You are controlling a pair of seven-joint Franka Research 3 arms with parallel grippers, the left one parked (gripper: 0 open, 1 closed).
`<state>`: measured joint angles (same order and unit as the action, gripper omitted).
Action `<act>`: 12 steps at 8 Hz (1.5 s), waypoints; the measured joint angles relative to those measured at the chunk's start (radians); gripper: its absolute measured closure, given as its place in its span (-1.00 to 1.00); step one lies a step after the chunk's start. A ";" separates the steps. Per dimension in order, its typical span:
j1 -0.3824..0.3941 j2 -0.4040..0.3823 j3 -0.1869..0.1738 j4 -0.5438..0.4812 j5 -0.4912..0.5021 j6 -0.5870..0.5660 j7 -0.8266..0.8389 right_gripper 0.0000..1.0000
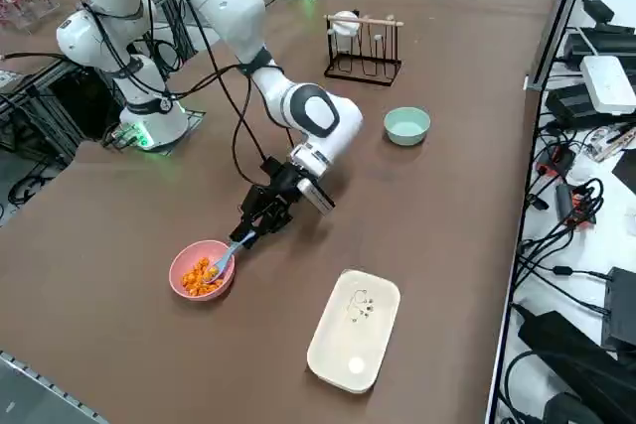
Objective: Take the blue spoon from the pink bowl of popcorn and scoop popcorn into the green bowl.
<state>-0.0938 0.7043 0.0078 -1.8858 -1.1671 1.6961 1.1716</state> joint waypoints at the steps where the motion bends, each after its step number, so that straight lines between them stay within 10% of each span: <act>1: 0.001 -0.001 0.000 0.001 -0.010 -0.023 0.000 0.74; 12: 0.140 0.010 0.008 0.085 -0.022 -0.253 -0.067 0.74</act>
<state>0.0464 0.7140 0.0156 -1.8008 -1.1896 1.4436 1.1044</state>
